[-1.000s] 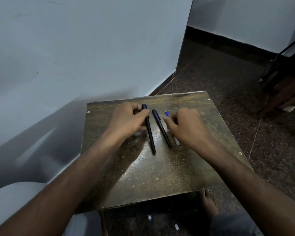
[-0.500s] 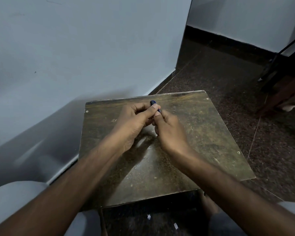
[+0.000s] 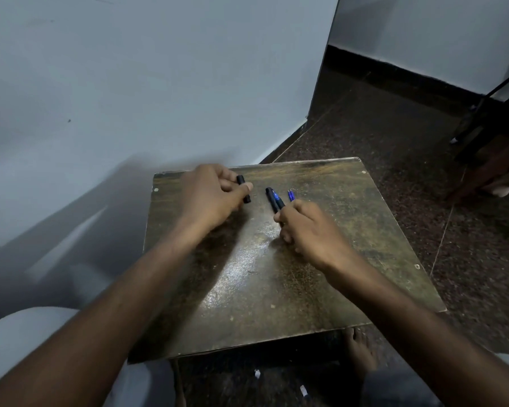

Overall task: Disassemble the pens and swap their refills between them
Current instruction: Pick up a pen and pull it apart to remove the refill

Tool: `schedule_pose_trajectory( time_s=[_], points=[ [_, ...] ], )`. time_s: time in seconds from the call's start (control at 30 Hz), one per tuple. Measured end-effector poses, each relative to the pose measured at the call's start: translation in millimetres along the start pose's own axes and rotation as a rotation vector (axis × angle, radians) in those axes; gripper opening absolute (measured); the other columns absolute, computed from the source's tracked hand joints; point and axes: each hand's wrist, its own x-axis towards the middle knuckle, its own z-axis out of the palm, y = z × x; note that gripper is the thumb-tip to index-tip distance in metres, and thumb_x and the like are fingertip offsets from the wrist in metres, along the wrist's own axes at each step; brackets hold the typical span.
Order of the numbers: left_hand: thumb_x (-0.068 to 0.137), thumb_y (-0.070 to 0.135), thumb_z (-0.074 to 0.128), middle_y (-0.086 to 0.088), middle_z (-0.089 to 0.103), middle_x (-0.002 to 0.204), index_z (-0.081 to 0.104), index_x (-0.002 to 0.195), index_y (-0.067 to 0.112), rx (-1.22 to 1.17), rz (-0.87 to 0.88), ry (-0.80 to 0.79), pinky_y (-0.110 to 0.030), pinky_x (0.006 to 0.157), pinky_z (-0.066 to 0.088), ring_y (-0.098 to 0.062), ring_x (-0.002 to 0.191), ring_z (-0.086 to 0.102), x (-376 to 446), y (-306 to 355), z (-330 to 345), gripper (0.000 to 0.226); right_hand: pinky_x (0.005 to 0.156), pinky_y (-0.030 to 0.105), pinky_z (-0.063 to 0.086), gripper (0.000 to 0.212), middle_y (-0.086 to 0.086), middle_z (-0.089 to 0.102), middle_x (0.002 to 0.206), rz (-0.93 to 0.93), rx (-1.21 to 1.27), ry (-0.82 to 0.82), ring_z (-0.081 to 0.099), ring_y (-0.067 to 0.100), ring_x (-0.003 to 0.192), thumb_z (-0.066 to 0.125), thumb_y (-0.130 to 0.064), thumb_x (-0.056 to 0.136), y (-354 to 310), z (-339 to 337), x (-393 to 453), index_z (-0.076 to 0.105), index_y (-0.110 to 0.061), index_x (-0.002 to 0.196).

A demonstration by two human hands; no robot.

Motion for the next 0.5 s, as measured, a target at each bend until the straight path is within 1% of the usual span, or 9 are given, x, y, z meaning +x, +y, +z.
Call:
schedule_pose_trajectory(
  time_s=[0.07,0.1,0.17,0.2,0.27,0.33,0.4,0.43,0.5],
  points=[
    [0.089,0.033,0.092,0.004,0.083,0.074,0.079,0.096,0.017,0.084,0.011,-0.034,-0.033,0.073,0.069,-0.004,0.064,0.079,-3,-1,10,0.022,0.055,0.026,0.037,0.026,-0.008,0.063,0.062,0.036,0.073,-0.031,0.051,-0.005,0.043,0.049,-0.025,0.108,2,0,3,0.069,-0.018,0.092],
    [0.090,0.033,0.092,0.005,0.082,0.069,0.078,0.092,0.019,0.103,0.023,-0.061,-0.030,0.070,0.069,-0.001,0.059,0.078,-4,-2,13,0.020,0.055,0.026,0.039,0.026,-0.009,0.065,0.059,0.057,0.102,-0.056,0.053,-0.004,0.044,0.048,-0.023,0.107,2,1,4,0.070,-0.019,0.094],
    [0.090,0.035,0.091,0.009,0.078,0.062,0.077,0.087,0.023,0.133,0.042,-0.092,-0.021,0.063,0.065,0.003,0.053,0.073,-6,-2,13,0.019,0.054,0.026,0.042,0.025,-0.009,0.067,0.059,0.085,0.168,-0.102,0.058,0.003,0.052,0.047,-0.019,0.107,3,5,5,0.071,-0.019,0.098],
    [0.090,0.038,0.091,0.009,0.077,0.063,0.077,0.090,0.022,0.154,0.044,-0.089,-0.021,0.063,0.064,0.002,0.054,0.074,-5,-3,12,0.022,0.054,0.026,0.043,0.025,-0.008,0.067,0.060,0.092,0.206,-0.120,0.059,0.006,0.055,0.047,-0.016,0.107,3,6,6,0.071,-0.018,0.100],
    [0.090,0.048,0.088,0.008,0.079,0.071,0.077,0.100,0.020,0.186,0.049,-0.065,-0.029,0.069,0.066,-0.004,0.063,0.076,-3,-4,10,0.032,0.054,0.024,0.043,0.024,-0.007,0.068,0.063,0.096,0.287,-0.144,0.058,0.006,0.056,0.047,-0.013,0.109,4,7,9,0.070,-0.019,0.105],
    [0.096,0.056,0.078,0.010,0.079,0.077,0.078,0.104,0.023,0.175,0.095,-0.031,-0.032,0.070,0.065,-0.003,0.068,0.076,-2,-1,8,0.034,0.051,0.022,0.043,0.023,-0.008,0.068,0.065,0.103,0.376,-0.149,0.056,0.006,0.054,0.047,-0.015,0.112,5,4,12,0.070,-0.020,0.112],
    [0.105,0.056,0.065,0.017,0.079,0.082,0.082,0.107,0.031,0.124,0.162,-0.018,-0.026,0.071,0.058,0.009,0.072,0.071,-4,3,6,0.031,0.051,0.023,0.040,0.024,-0.007,0.064,0.065,0.122,0.470,-0.149,0.051,0.006,0.053,0.047,-0.020,0.115,6,1,14,0.071,-0.020,0.116],
    [0.108,0.056,0.060,0.020,0.081,0.088,0.084,0.109,0.035,0.047,0.165,-0.063,-0.023,0.072,0.052,0.012,0.077,0.070,-5,4,4,0.032,0.052,0.024,0.037,0.025,-0.005,0.062,0.065,0.132,0.519,-0.153,0.049,0.006,0.052,0.046,-0.021,0.115,5,1,15,0.071,-0.018,0.117],
    [0.111,0.054,0.056,0.020,0.085,0.104,0.085,0.114,0.038,-0.209,0.081,-0.266,-0.021,0.071,0.046,0.011,0.080,0.068,-8,9,2,0.033,0.053,0.025,0.033,0.028,-0.002,0.058,0.067,0.141,0.599,-0.170,0.045,0.007,0.053,0.043,-0.020,0.115,1,1,15,0.070,-0.011,0.118]
  ],
)
